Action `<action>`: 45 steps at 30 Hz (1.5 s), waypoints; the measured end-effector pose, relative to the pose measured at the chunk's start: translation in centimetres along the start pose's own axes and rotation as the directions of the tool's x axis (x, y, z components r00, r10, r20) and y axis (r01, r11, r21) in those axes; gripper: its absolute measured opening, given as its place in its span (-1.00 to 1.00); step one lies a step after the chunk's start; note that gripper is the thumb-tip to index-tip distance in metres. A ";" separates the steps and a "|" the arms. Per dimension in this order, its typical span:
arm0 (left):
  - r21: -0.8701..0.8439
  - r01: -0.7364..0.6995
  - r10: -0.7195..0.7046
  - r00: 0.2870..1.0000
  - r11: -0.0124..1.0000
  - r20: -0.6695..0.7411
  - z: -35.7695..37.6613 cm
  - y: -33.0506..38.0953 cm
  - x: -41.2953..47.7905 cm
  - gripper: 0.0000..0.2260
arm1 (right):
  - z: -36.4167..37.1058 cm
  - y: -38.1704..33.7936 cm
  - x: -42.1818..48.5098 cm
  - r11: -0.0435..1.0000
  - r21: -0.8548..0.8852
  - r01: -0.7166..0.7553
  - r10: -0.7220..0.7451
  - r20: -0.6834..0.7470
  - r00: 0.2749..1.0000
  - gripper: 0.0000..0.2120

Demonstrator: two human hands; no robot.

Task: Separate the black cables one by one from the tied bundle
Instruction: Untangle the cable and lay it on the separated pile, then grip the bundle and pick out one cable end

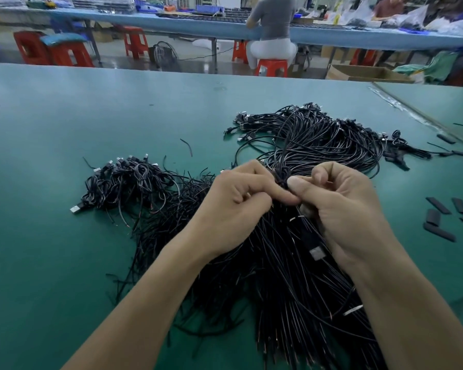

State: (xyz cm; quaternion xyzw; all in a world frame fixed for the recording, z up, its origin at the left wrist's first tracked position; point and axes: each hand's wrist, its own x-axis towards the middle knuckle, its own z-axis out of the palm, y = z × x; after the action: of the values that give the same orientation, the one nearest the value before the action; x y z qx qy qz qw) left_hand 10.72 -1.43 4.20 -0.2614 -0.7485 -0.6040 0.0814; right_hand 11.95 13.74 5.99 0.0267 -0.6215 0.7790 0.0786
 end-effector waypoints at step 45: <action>-0.179 0.407 -0.347 0.390 0.896 -0.853 -8.8 -7.1 0.3 -0.76 | -0.8 3.0 -0.7 0.385 -0.923 0.005 0.145 0.066 0.987 -0.85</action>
State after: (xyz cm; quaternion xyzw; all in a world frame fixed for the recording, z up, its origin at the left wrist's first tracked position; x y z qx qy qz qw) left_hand 5.27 -10.61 0.44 0.2585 -0.6596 -0.6311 0.3159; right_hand 12.20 13.86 2.82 0.0052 -0.9527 0.3038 0.0049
